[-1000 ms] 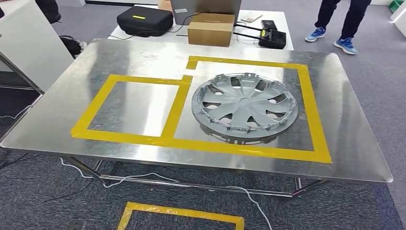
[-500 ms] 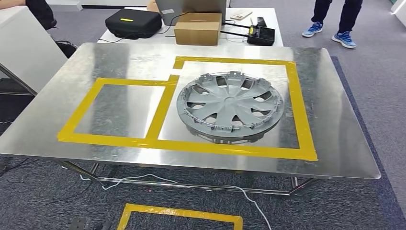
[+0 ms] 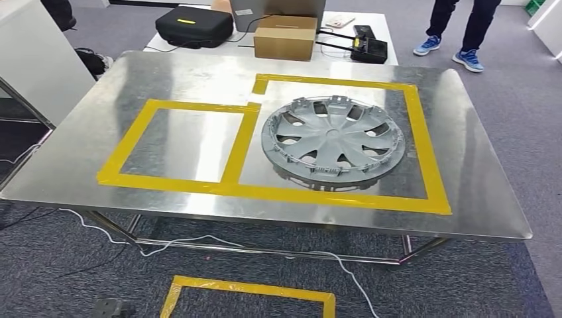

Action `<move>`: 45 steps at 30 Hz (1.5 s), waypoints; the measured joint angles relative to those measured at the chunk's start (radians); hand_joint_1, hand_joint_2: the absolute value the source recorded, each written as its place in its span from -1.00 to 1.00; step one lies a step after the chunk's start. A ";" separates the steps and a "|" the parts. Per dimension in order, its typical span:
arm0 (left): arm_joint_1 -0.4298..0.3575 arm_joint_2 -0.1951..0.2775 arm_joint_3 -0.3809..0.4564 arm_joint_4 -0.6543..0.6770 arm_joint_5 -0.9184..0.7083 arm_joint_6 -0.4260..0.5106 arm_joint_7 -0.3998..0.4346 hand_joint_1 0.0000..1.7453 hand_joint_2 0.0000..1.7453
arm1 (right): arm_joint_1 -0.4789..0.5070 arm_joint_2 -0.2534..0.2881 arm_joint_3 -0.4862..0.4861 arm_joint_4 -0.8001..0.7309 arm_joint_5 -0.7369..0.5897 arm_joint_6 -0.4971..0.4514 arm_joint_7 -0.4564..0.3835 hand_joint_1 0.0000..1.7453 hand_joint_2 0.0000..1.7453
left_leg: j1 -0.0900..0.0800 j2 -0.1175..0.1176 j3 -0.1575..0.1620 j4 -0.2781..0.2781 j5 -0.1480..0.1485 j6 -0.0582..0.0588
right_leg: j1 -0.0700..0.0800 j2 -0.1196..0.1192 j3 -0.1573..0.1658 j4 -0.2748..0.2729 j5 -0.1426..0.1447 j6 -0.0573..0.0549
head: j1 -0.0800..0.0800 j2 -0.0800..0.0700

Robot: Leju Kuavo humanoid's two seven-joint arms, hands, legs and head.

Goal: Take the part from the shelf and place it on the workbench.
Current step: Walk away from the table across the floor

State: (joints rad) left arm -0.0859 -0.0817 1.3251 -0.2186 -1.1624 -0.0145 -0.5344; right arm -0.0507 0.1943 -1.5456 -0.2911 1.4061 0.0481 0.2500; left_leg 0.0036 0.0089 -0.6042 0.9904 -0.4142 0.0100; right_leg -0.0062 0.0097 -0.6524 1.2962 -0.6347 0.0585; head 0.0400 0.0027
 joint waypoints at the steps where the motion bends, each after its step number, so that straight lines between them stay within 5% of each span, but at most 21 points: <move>1: 0.000 0.000 -0.001 0.000 0.000 0.000 0.000 -1.00 -1.00 | 0.000 -0.002 0.000 0.002 0.000 0.000 0.000 -1.00 -1.00 | -0.001 0.000 -0.008 0.000 0.007 -0.001 | 0.000 0.000 0.032 -0.037 0.019 -0.002 | 0.000 0.000; 4: 0.000 0.000 -0.002 0.000 0.000 0.000 0.000 -1.00 -1.00 | -0.007 -0.006 0.000 0.006 0.000 0.000 0.000 -1.00 -1.00 | -0.003 0.000 -0.026 0.001 0.030 -0.012 | 0.003 -0.002 0.178 -0.250 0.083 -0.013 | -0.001 0.000; 6: 0.000 0.000 -0.002 0.000 -0.001 -0.001 0.000 -1.00 -1.00 | -0.011 -0.007 0.000 0.008 0.001 0.001 0.000 -1.00 -1.00 | -0.003 0.000 -0.029 0.001 0.046 -0.024 | 0.007 -0.003 0.209 -0.309 0.091 -0.019 | -0.002 0.000; 9: 0.002 0.000 -0.003 0.000 -0.002 -0.001 0.004 -1.00 -1.00 | -0.008 -0.007 0.000 0.013 0.004 0.001 0.002 -1.00 -1.00 | 0.000 -0.001 -0.036 0.000 0.047 -0.044 | 0.007 -0.003 0.186 -0.309 0.115 -0.038 | -0.002 0.000; 13: 0.006 -0.002 -0.003 0.000 -0.003 -0.001 0.007 -1.00 -1.00 | -0.007 -0.007 0.000 0.015 0.006 0.000 0.003 -1.00 -1.00 | 0.003 -0.003 -0.094 0.183 -0.129 -0.061 | 0.004 -0.005 0.138 -0.310 0.160 -0.056 | -0.010 0.000; 15: 0.006 -0.002 -0.003 0.000 -0.003 0.000 0.007 -1.00 -1.00 | -0.005 -0.007 0.000 0.016 0.006 0.000 0.003 -1.00 -1.00 | 0.003 -0.003 -0.098 0.267 -0.150 -0.065 | 0.004 -0.005 0.110 -0.308 0.182 -0.055 | -0.010 0.000; 17: 0.006 -0.002 -0.003 0.000 -0.003 0.000 0.008 -1.00 -1.00 | -0.003 -0.007 0.000 0.018 0.006 0.000 0.003 -1.00 -1.00 | 0.005 -0.004 -0.040 0.224 -0.106 -0.065 | 0.003 -0.004 0.083 -0.307 0.202 -0.050 | -0.011 0.000; 20: 0.002 -0.003 -0.004 0.000 -0.003 -0.001 0.008 -1.00 -1.00 | -0.004 -0.008 0.000 0.020 0.007 0.001 -0.002 -1.00 -1.00 | 0.007 -0.007 0.111 0.024 -0.080 -0.058 | 0.005 -0.003 0.059 -0.300 0.224 -0.034 | -0.012 0.000; 23: 0.000 -0.006 -0.004 0.000 -0.003 -0.001 0.008 -1.00 -1.00 | -0.002 -0.008 0.000 0.020 0.008 0.004 -0.023 -1.00 -1.00 | 0.002 -0.008 0.137 -0.033 -0.086 -0.034 | 0.006 -0.004 0.047 -0.295 0.244 -0.017 | -0.013 0.000; 24: 0.001 -0.007 -0.004 0.000 -0.003 -0.001 0.008 -1.00 -1.00 | 0.000 -0.009 0.000 0.020 0.008 0.005 -0.033 -1.00 -1.00 | 0.002 -0.007 0.131 -0.032 -0.080 -0.026 | 0.004 -0.004 0.043 -0.289 0.237 -0.012 | -0.013 0.000; 26: 0.002 -0.009 -0.004 0.000 -0.003 -0.001 0.007 -1.00 -1.00 | 0.004 -0.010 0.000 0.020 0.008 0.010 -0.057 -1.00 -1.00 | 0.004 -0.003 0.113 -0.032 -0.063 -0.008 | 0.002 -0.004 0.021 -0.231 0.172 -0.003 | -0.010 0.000; 28: 0.002 -0.009 -0.004 0.000 -0.003 -0.001 0.006 -1.00 -1.00 | 0.004 -0.010 0.001 0.020 0.008 0.016 -0.077 -1.00 -1.00 | 0.002 -0.001 0.088 -0.031 -0.042 0.001 | 0.001 -0.004 -0.015 -0.105 0.071 0.003 | -0.006 0.000; 30: 0.003 -0.010 -0.004 0.000 -0.003 -0.001 0.006 -1.00 -1.00 | 0.004 -0.012 0.001 0.020 0.007 0.021 -0.088 -1.00 -1.00 | -0.001 0.000 0.059 -0.030 -0.020 0.001 | 0.002 -0.004 -0.024 -0.011 0.038 0.003 | -0.005 0.000; 31: 0.003 -0.011 -0.004 0.000 -0.003 -0.001 0.006 -1.00 -1.00 | 0.004 -0.013 0.001 0.020 0.005 0.024 -0.094 -1.00 -1.00 | -0.002 0.000 0.043 -0.029 -0.009 0.000 | 0.002 -0.004 -0.005 -0.011 0.056 0.002 | -0.004 0.000; 33: 0.003 -0.014 -0.004 0.000 -0.003 -0.001 0.005 -1.00 -1.00 | 0.003 -0.016 0.001 0.020 -0.004 0.032 -0.108 -1.00 -1.00 | -0.002 0.000 0.017 -0.026 0.012 -0.005 | 0.004 -0.004 0.083 -0.109 0.112 -0.005 | -0.004 0.000; 36: 0.003 -0.016 -0.004 0.000 -0.003 -0.002 0.004 -1.00 -1.00 | -0.001 -0.020 0.001 0.020 -0.014 0.045 -0.126 -1.00 -1.00 | -0.006 0.000 -0.003 -0.022 0.040 -0.019 | 0.007 -0.004 0.217 -0.306 0.110 -0.014 | -0.004 0.000; 39: 0.005 -0.016 -0.004 0.000 -0.004 -0.002 0.005 -1.00 -1.00 | 0.003 -0.020 0.001 0.020 -0.017 0.053 -0.128 -1.00 -1.00 | -0.004 0.000 -0.010 -0.022 0.057 -0.036 | 0.010 -0.005 0.211 -0.332 0.115 -0.032 | -0.002 0.000; 40: 0.008 -0.017 -0.004 0.000 -0.004 -0.002 0.006 -1.00 -1.00 | 0.005 -0.020 0.001 0.020 -0.017 0.055 -0.127 -1.00 -1.00 | -0.003 -0.001 -0.017 -0.010 0.036 -0.042 | 0.009 -0.006 0.201 -0.331 0.125 -0.041 | -0.004 0.000; 42: 0.012 -0.019 -0.004 0.000 -0.006 -0.002 0.010 -1.00 -1.00 | 0.006 -0.021 0.000 0.020 -0.017 0.058 -0.127 -1.00 -1.00 | -0.001 -0.003 -0.043 0.071 -0.058 -0.052 | 0.006 -0.009 0.177 -0.332 0.150 -0.054 | -0.009 0.000; 44: 0.014 -0.023 -0.004 0.000 -0.008 -0.002 0.013 -1.00 -1.00 | 0.008 -0.023 0.000 0.020 -0.018 0.059 -0.126 -1.00 -1.00 | 0.000 -0.004 -0.073 0.200 -0.148 -0.057 | 0.007 -0.008 0.147 -0.330 0.175 -0.057 | -0.013 0.000; 45: 0.015 -0.024 -0.004 0.000 -0.009 -0.001 0.014 -1.00 -1.00 | 0.010 -0.023 0.000 0.020 -0.017 0.060 -0.126 -1.00 -1.00 | 0.000 -0.004 -0.076 0.246 -0.158 -0.058 | 0.007 -0.009 0.130 -0.328 0.187 -0.056 | -0.013 0.000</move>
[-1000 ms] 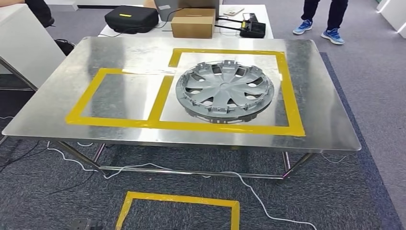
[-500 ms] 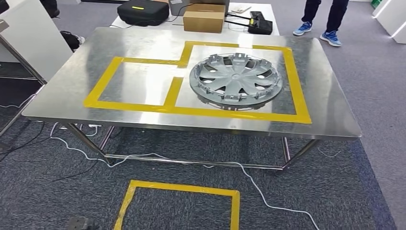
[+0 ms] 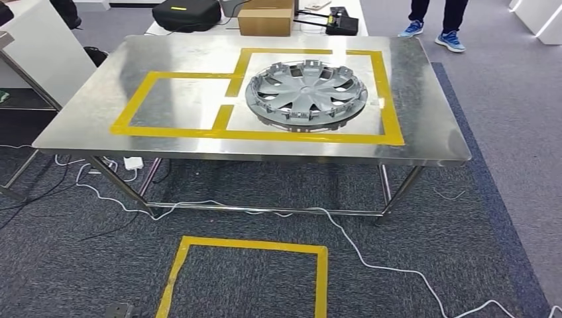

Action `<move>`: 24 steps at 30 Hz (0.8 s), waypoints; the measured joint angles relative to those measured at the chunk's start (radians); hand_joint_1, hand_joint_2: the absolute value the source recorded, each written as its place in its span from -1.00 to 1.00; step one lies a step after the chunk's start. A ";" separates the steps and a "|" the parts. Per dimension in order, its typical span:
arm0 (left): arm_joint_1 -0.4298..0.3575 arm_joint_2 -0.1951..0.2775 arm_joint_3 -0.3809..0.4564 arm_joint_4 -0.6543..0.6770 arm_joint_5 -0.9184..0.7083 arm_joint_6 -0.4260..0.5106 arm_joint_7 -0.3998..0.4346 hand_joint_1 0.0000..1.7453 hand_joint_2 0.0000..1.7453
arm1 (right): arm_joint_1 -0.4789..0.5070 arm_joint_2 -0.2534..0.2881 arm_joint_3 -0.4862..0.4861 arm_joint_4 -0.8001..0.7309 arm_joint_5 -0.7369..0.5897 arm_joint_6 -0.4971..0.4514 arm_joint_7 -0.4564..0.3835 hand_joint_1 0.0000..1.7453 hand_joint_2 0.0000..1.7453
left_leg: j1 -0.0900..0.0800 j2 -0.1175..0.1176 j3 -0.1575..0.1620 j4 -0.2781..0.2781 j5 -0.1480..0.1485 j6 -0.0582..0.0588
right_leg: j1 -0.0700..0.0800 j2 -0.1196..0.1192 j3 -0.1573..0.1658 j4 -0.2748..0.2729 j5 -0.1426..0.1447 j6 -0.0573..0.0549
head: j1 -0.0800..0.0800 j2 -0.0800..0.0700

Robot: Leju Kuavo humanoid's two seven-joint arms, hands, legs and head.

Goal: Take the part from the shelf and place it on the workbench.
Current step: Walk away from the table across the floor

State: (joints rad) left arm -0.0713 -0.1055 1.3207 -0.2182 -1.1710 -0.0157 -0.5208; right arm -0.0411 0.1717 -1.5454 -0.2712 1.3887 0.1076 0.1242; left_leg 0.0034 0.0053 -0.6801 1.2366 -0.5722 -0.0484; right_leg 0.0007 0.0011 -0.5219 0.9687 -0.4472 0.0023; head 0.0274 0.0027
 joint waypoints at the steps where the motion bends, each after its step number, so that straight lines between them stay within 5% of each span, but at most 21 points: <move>1: 0.001 -0.001 0.000 0.000 0.000 0.000 0.001 -1.00 -1.00 | 0.001 0.000 0.000 0.000 0.000 0.000 0.000 -1.00 -1.00 | 0.000 0.000 0.010 0.018 0.012 0.000 | 0.000 0.000 -0.018 0.003 0.011 0.002 | 0.000 0.000; 2: 0.001 -0.001 0.000 0.000 0.000 0.001 0.002 -1.00 -1.00 | 0.003 0.000 0.000 0.000 0.001 0.000 0.001 -1.00 -1.00 | 0.001 0.000 0.037 0.002 0.039 0.000 | 0.000 0.000 -0.036 0.007 0.022 0.004 | 0.000 0.000; 4: 0.001 -0.003 0.000 0.000 0.002 0.001 0.004 -1.00 -1.00 | 0.005 0.000 0.000 -0.002 0.001 0.003 0.001 -1.00 -1.00 | 0.002 -0.001 0.136 -0.116 0.079 0.003 | 0.001 0.001 -0.065 0.018 0.038 0.012 | -0.001 0.000; 6: 0.000 -0.006 0.000 0.000 0.006 0.002 0.007 -1.00 -1.00 | 0.007 0.000 0.000 -0.009 0.004 0.009 0.001 -1.00 -1.00 | 0.002 -0.003 0.222 -0.245 0.069 0.012 | 0.004 0.001 -0.084 0.029 0.054 0.022 | -0.001 0.000; 7: 0.000 -0.008 0.000 0.000 0.008 0.003 0.007 -1.00 -1.00 | 0.008 0.000 0.000 -0.013 0.006 0.012 0.001 -1.00 -1.00 | 0.000 -0.004 0.239 -0.276 0.060 0.019 | 0.005 0.000 -0.090 0.031 0.063 0.026 | -0.001 0.000; 10: 0.006 -0.015 0.001 0.000 0.009 0.004 0.009 -1.00 -1.00 | 0.017 -0.001 0.000 -0.024 0.010 0.016 0.000 -1.00 -1.00 | -0.002 -0.001 0.219 -0.284 0.075 0.045 | 0.001 0.001 -0.106 0.042 0.063 0.041 | 0.000 0.000; 12: 0.007 -0.018 0.001 0.000 0.011 0.006 0.011 -1.00 -1.00 | 0.024 -0.001 0.001 -0.032 0.017 0.014 -0.002 -1.00 -1.00 | 0.000 0.002 0.195 -0.285 0.097 0.058 | -0.001 0.002 -0.130 0.113 -0.019 0.051 | 0.003 0.000; 14: 0.008 -0.017 0.001 0.000 0.014 0.008 0.012 -1.00 -1.00 | 0.025 0.000 0.000 -0.038 0.011 0.012 -0.007 -1.00 -1.00 | -0.003 0.004 0.165 -0.284 0.121 0.064 | -0.002 0.002 -0.158 0.240 -0.115 0.058 | 0.008 0.000; 16: 0.009 -0.018 0.002 0.000 0.016 0.012 0.014 -1.00 -1.00 | 0.022 0.000 -0.002 -0.042 -0.021 0.011 -0.019 -1.00 -1.00 | -0.005 0.010 0.131 -0.280 0.146 0.064 | -0.001 0.002 -0.153 0.316 -0.129 0.060 | 0.009 0.000; 17: 0.010 -0.018 0.002 0.000 0.016 0.013 0.015 -1.00 -1.00 | 0.019 -0.001 -0.003 -0.043 -0.037 0.011 -0.028 -1.00 -1.00 | -0.005 0.015 0.114 -0.278 0.158 0.063 | -0.001 0.001 -0.126 0.306 -0.104 0.059 | 0.009 0.000; 19: 0.012 -0.016 0.002 0.000 0.015 0.017 0.018 -1.00 -1.00 | 0.010 -0.002 -0.004 -0.042 -0.059 0.011 -0.052 -1.00 -1.00 | -0.005 0.026 0.087 -0.272 0.177 0.058 | -0.001 -0.018 -0.027 0.193 -0.057 0.057 | 0.009 0.000; 21: 0.015 -0.010 0.002 0.000 0.014 0.020 0.020 -1.00 -1.00 | -0.006 -0.004 -0.005 -0.040 -0.068 0.011 -0.073 -1.00 -1.00 | -0.007 0.042 0.075 -0.268 0.194 0.047 | 0.004 -0.045 0.068 0.048 -0.064 0.050 | 0.010 0.000; 22: 0.016 -0.007 0.002 0.000 0.014 0.021 0.021 -1.00 -1.00 | -0.012 -0.004 -0.005 -0.037 -0.070 0.012 -0.080 -1.00 -1.00 | -0.007 0.051 0.073 -0.267 0.203 0.041 | 0.007 -0.052 0.088 0.008 -0.075 0.045 | 0.010 0.000; 24: 0.016 0.001 0.002 0.000 0.015 0.024 0.021 -1.00 -1.00 | -0.016 -0.005 -0.005 -0.031 -0.072 0.013 -0.087 -1.00 -1.00 | -0.006 0.066 0.070 -0.270 0.218 0.030 | 0.010 -0.040 0.078 -0.005 -0.067 0.028 | 0.012 0.000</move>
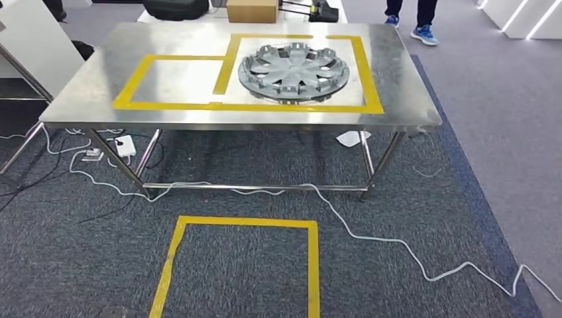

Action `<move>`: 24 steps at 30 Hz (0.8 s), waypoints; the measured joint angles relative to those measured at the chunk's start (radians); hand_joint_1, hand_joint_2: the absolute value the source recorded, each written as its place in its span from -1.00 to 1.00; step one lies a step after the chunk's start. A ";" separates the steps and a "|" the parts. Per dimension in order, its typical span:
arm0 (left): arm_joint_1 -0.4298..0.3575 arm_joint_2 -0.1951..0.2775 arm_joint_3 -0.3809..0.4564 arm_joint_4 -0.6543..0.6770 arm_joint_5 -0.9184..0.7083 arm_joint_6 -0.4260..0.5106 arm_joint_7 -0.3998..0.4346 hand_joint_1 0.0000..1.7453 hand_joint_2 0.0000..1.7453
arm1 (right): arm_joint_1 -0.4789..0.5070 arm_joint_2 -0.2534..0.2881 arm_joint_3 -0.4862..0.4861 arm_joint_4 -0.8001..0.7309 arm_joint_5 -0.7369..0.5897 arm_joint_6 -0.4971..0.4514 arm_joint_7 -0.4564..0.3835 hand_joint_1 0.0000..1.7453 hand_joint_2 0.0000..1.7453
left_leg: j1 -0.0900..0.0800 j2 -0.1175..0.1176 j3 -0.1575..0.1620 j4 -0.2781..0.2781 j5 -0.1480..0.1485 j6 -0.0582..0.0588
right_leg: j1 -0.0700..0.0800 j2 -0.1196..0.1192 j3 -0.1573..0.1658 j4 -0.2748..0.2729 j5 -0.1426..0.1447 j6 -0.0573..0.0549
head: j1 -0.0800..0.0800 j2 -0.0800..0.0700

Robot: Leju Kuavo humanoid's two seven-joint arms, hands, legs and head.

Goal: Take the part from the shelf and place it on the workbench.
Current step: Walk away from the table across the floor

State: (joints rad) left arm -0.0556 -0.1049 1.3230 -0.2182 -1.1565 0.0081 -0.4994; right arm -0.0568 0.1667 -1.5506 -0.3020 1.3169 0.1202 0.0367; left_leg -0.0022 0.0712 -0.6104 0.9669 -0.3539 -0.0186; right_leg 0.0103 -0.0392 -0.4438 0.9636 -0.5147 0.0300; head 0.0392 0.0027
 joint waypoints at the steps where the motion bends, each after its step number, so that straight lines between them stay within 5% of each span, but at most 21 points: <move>1: 0.000 0.004 0.000 0.000 0.000 0.002 -0.001 -1.00 -1.00 | 0.001 0.000 0.000 0.004 0.000 0.000 -0.002 -1.00 -1.00 | 0.001 -0.005 -0.005 0.004 -0.007 -0.007 | -0.001 0.007 -0.010 0.001 0.010 -0.008 | 0.001 0.000; 3: 0.002 0.013 0.001 0.000 0.002 0.003 -0.004 -1.00 -1.00 | 0.000 -0.001 -0.001 0.014 0.000 -0.001 -0.005 -1.00 -1.00 | 0.003 -0.031 -0.026 0.060 -0.081 -0.019 | -0.005 0.020 -0.036 -0.001 0.038 -0.024 | -0.004 0.000; 5: 0.004 0.019 0.001 0.000 0.004 0.002 -0.006 -1.00 -1.00 | -0.003 -0.002 -0.001 0.021 -0.001 -0.003 -0.006 -1.00 -1.00 | 0.004 -0.055 -0.057 0.185 -0.189 -0.025 | -0.004 0.038 -0.068 0.000 0.067 -0.031 | -0.008 0.000; 7: 0.003 0.026 0.002 0.000 0.006 0.001 -0.009 -1.00 -1.00 | -0.004 -0.002 -0.001 0.028 -0.006 -0.003 -0.006 -1.00 -1.00 | 0.003 -0.061 -0.064 0.278 -0.220 -0.026 | -0.004 0.057 -0.104 0.003 0.094 -0.030 | -0.008 0.000; 9: 0.003 0.032 0.002 0.000 0.008 -0.002 -0.016 -1.00 -1.00 | -0.005 -0.001 -0.001 0.037 -0.013 -0.003 0.002 -1.00 -1.00 | 0.004 -0.064 -0.014 0.251 -0.173 -0.024 | -0.004 0.072 -0.139 0.008 0.119 -0.027 | -0.007 0.000; 11: 0.000 0.040 0.002 0.000 0.006 -0.005 -0.023 -1.00 -1.00 | -0.007 0.001 -0.002 0.046 -0.014 -0.004 0.022 -1.00 -1.00 | 0.007 -0.072 0.085 0.122 -0.138 -0.024 | -0.004 0.082 -0.168 0.016 0.138 -0.021 | -0.008 0.000; 13: -0.004 0.048 0.002 -0.001 0.004 -0.006 -0.029 -1.00 -1.00 | -0.009 0.005 -0.002 0.054 -0.007 -0.006 0.043 -1.00 -1.00 | 0.008 -0.082 0.156 0.010 -0.149 -0.018 | 0.000 0.087 -0.187 0.025 0.157 -0.012 | -0.008 0.000; 14: -0.004 0.053 0.002 -0.002 0.004 -0.007 -0.031 -1.00 -1.00 | -0.009 0.008 -0.002 0.058 -0.004 -0.008 0.051 -1.00 -1.00 | 0.006 -0.085 0.166 -0.014 -0.155 -0.011 | 0.001 0.087 -0.193 0.027 0.166 -0.008 | -0.008 0.000; 16: 0.002 0.063 0.002 -0.003 0.007 -0.008 -0.033 -1.00 -1.00 | -0.008 0.015 -0.001 0.065 0.003 -0.009 0.059 -1.00 -1.00 | 0.005 -0.080 0.153 -0.013 -0.146 0.006 | 0.000 0.085 -0.201 0.028 0.175 0.001 | -0.007 0.000; 17: 0.006 0.068 0.004 -0.006 0.010 -0.008 -0.033 -1.00 -1.00 | -0.007 0.019 -0.001 0.069 0.006 -0.009 0.061 -1.00 -1.00 | 0.006 -0.077 0.145 -0.011 -0.138 0.015 | -0.001 0.079 -0.209 0.042 0.156 0.006 | -0.006 0.000; 21: 0.021 0.084 0.016 -0.022 0.019 -0.009 -0.032 -1.00 -1.00 | -0.012 0.031 0.006 0.082 0.019 -0.003 0.052 -1.00 -1.00 | 0.003 -0.063 0.097 -0.009 -0.097 0.033 | -0.004 0.049 -0.267 0.275 -0.026 0.020 | 0.000 0.000; 23: 0.024 0.085 0.022 -0.026 0.022 -0.009 -0.032 -1.00 -1.00 | -0.012 0.032 0.010 0.086 0.022 0.003 0.042 -1.00 -1.00 | -0.001 -0.058 0.068 -0.006 -0.077 0.034 | -0.003 0.047 -0.251 0.329 -0.033 0.018 | 0.000 0.000; 24: 0.024 0.083 0.024 -0.026 0.023 -0.009 -0.032 -1.00 -1.00 | -0.012 0.032 0.012 0.086 0.023 0.004 0.039 -1.00 -1.00 | -0.004 -0.057 0.055 -0.005 -0.067 0.034 | -0.002 0.047 -0.215 0.298 -0.010 0.012 | 0.000 0.000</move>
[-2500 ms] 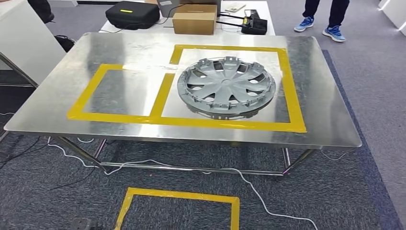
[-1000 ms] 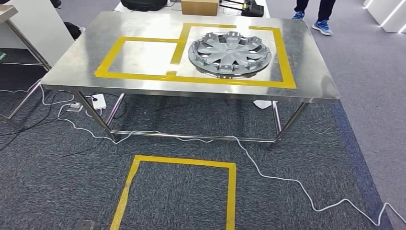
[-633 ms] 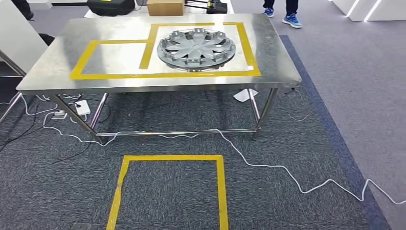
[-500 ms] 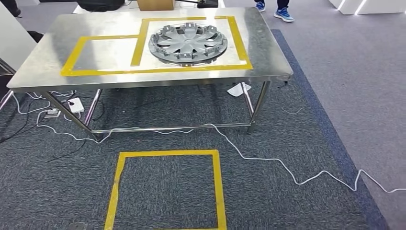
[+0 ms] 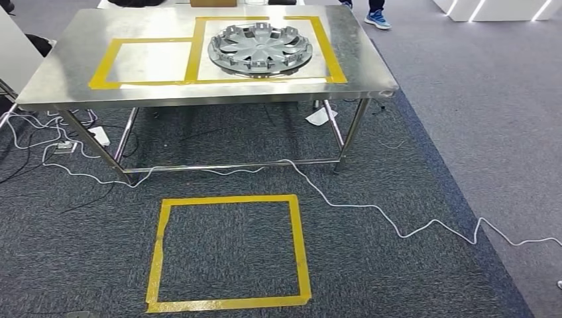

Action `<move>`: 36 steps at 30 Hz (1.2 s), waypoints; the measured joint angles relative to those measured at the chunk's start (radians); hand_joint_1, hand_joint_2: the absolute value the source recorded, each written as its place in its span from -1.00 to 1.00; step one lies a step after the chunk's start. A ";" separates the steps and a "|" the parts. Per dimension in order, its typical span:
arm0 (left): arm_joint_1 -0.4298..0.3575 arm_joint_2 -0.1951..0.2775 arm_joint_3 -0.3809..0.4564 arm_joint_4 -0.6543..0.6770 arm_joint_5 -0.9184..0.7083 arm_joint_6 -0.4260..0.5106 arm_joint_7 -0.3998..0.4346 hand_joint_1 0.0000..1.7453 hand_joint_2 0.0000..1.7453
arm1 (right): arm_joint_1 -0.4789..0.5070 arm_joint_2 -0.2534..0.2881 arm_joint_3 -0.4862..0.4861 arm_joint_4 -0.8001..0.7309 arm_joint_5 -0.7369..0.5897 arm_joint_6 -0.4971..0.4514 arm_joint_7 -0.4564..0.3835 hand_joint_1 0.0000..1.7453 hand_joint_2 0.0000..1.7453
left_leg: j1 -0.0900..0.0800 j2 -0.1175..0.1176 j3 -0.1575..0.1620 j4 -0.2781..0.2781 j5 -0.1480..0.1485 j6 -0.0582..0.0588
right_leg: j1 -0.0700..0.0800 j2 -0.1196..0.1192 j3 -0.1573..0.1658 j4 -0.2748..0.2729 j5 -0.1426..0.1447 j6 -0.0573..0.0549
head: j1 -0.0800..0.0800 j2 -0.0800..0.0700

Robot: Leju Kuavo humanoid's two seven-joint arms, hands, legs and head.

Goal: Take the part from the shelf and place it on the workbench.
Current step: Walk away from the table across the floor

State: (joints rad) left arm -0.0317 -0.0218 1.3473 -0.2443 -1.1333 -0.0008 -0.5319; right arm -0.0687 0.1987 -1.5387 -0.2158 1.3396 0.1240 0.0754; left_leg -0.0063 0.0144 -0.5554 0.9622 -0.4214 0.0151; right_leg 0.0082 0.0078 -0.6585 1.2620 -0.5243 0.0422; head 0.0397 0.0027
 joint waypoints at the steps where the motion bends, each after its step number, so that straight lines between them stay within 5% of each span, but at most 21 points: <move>1: 0.000 -0.004 0.002 0.000 0.000 0.000 -0.001 -1.00 -1.00 | 0.000 -0.001 0.001 0.000 0.000 0.001 -0.003 -1.00 -1.00 | -0.003 0.000 -0.011 0.001 0.009 0.000 | 0.003 -0.001 0.054 -0.065 0.024 -0.009 | 0.000 0.000; 3: -0.001 -0.015 0.003 0.000 -0.005 0.000 -0.003 -1.00 -1.00 | -0.003 -0.008 0.003 0.000 -0.001 0.001 -0.005 -1.00 -1.00 | -0.007 0.001 -0.027 0.002 0.027 -0.005 | 0.010 -0.007 0.162 -0.221 0.034 -0.029 | 0.000 0.000; 5: -0.003 -0.027 0.003 0.000 -0.009 0.000 -0.006 -1.00 -1.00 | -0.004 -0.016 0.006 0.000 -0.004 0.002 -0.009 -1.00 -1.00 | -0.004 0.004 -0.034 0.000 0.044 -0.014 | 0.017 -0.011 0.201 -0.296 0.025 -0.035 | 0.002 0.000; 8: -0.007 -0.039 0.003 0.000 -0.012 -0.002 -0.011 -1.00 -1.00 | -0.002 -0.024 0.008 0.000 -0.007 0.010 -0.014 -1.00 -1.00 | 0.000 0.001 -0.043 0.006 0.042 -0.032 | 0.014 -0.010 0.186 -0.311 0.053 -0.040 | 0.008 0.000; 10: -0.007 -0.045 0.003 0.000 -0.013 -0.004 -0.012 -1.00 -1.00 | -0.002 -0.028 0.009 0.000 -0.010 0.015 -0.016 -1.00 -1.00 | 0.003 -0.004 -0.070 0.075 -0.041 -0.045 | 0.008 -0.010 0.166 -0.317 0.079 -0.047 | 0.007 0.000; 12: -0.009 -0.049 0.003 0.000 -0.014 -0.006 -0.013 -1.00 -1.00 | -0.001 -0.029 0.009 0.000 -0.012 0.018 -0.017 -1.00 -1.00 | 0.009 -0.006 -0.105 0.205 -0.138 -0.056 | 0.006 -0.008 0.135 -0.314 0.105 -0.048 | 0.006 0.000; 13: -0.010 -0.049 0.003 0.000 -0.014 -0.006 -0.014 -1.00 -1.00 | 0.000 -0.030 0.009 0.000 -0.013 0.018 -0.017 -1.00 -1.00 | 0.012 -0.006 -0.113 0.258 -0.155 -0.062 | 0.005 -0.007 0.116 -0.311 0.117 -0.046 | 0.006 0.000; 15: -0.011 -0.049 0.003 0.000 -0.013 -0.006 -0.018 -1.00 -1.00 | 0.000 -0.030 0.010 0.000 -0.013 0.020 -0.017 -1.00 -1.00 | 0.019 -0.006 -0.087 0.280 -0.120 -0.074 | -0.003 -0.007 0.077 -0.299 0.139 -0.038 | 0.006 0.000; 17: -0.013 -0.051 0.004 0.000 -0.010 -0.006 -0.021 -1.00 -1.00 | -0.001 -0.031 0.012 0.000 -0.009 0.022 -0.023 -1.00 -1.00 | 0.031 -0.009 0.000 0.181 -0.074 -0.091 | -0.012 -0.006 0.038 -0.280 0.155 -0.025 | 0.004 0.000; 18: -0.015 -0.052 0.004 0.000 -0.009 -0.004 -0.022 -1.00 -1.00 | -0.001 -0.032 0.014 0.000 -0.007 0.024 -0.031 -1.00 -1.00 | 0.035 -0.014 0.050 0.111 -0.075 -0.094 | -0.014 -0.005 0.022 -0.267 0.162 -0.017 | 0.001 0.000; 20: -0.019 -0.053 0.006 0.001 -0.008 -0.001 -0.023 -1.00 -1.00 | -0.002 -0.033 0.016 0.001 -0.006 0.031 -0.049 -1.00 -1.00 | 0.035 -0.020 0.101 0.025 -0.103 -0.080 | -0.014 -0.004 0.002 -0.253 0.177 -0.004 | -0.004 0.000; 23: -0.016 -0.052 0.009 0.001 -0.008 0.001 -0.022 -1.00 -1.00 | 0.003 -0.034 0.017 0.001 -0.012 0.052 -0.065 -1.00 -1.00 | 0.030 -0.015 0.082 0.018 -0.093 -0.040 | -0.019 -0.003 -0.010 -0.251 0.188 0.011 | -0.004 0.000; 25: -0.015 -0.051 0.010 0.001 -0.008 0.002 -0.021 -1.00 -1.00 | 0.007 -0.034 0.017 0.001 -0.015 0.058 -0.071 -1.00 -1.00 | 0.029 -0.011 0.059 0.018 -0.071 -0.022 | -0.021 -0.003 -0.030 -0.188 0.111 0.018 | -0.001 0.000; 27: -0.015 -0.050 0.010 0.001 -0.007 0.001 -0.021 -1.00 -1.00 | 0.005 -0.033 0.019 0.001 -0.012 0.054 -0.080 -1.00 -1.00 | 0.024 -0.009 0.031 0.019 -0.047 -0.015 | -0.021 -0.004 -0.056 -0.056 0.003 0.020 | 0.002 0.000; 28: -0.016 -0.050 0.010 0.001 -0.006 0.001 -0.022 -1.00 -1.00 | 0.003 -0.033 0.022 0.001 -0.010 0.049 -0.085 -1.00 -1.00 | 0.021 -0.007 0.016 0.020 -0.034 -0.014 | -0.020 -0.004 -0.061 0.005 -0.024 0.020 | 0.003 0.000; 30: -0.016 -0.051 0.010 0.001 -0.005 0.001 -0.023 -1.00 -1.00 | 0.001 -0.034 0.028 0.001 -0.005 0.040 -0.093 -1.00 -1.00 | 0.016 -0.004 -0.015 0.021 -0.010 -0.014 | -0.019 -0.004 -0.029 0.042 -0.006 0.014 | 0.004 0.000; 31: -0.016 -0.051 0.010 0.001 -0.005 0.001 -0.024 -1.00 -1.00 | 0.001 -0.034 0.031 0.001 -0.004 0.038 -0.094 -1.00 -1.00 | 0.014 -0.004 -0.028 0.021 0.001 -0.015 | -0.017 -0.004 0.013 0.006 0.021 0.008 | 0.004 0.000; 32: -0.016 -0.052 0.010 0.001 -0.005 0.001 -0.024 -1.00 -1.00 | 0.000 -0.034 0.034 0.001 -0.003 0.037 -0.095 -1.00 -1.00 | 0.013 -0.004 -0.039 0.022 0.012 -0.017 | -0.014 -0.004 0.069 -0.059 0.035 0.001 | 0.004 0.000; 34: -0.017 -0.052 0.010 0.001 -0.005 0.001 -0.026 -1.00 -1.00 | -0.005 -0.035 0.039 0.001 -0.001 0.036 -0.097 -1.00 -1.00 | 0.012 -0.004 -0.054 0.022 0.032 -0.026 | -0.007 -0.004 0.177 -0.213 0.020 -0.008 | 0.003 0.000; 36: -0.019 -0.053 0.010 0.001 -0.005 0.001 -0.029 -1.00 -1.00 | -0.009 -0.037 0.042 0.001 -0.002 0.037 -0.097 -1.00 -1.00 | 0.014 -0.002 -0.059 0.019 0.052 -0.038 | -0.001 -0.004 0.213 -0.284 -0.002 -0.012 | 0.005 0.000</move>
State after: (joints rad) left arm -0.0508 -0.0745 1.3578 -0.2438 -1.1383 0.0001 -0.5604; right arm -0.0782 0.1621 -1.4965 -0.2150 1.3379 0.1607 -0.0220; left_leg 0.0074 0.0120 -0.6142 0.9807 -0.3690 -0.0232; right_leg 0.0074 0.0042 -0.4457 0.9780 -0.5262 0.0301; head 0.0443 0.0029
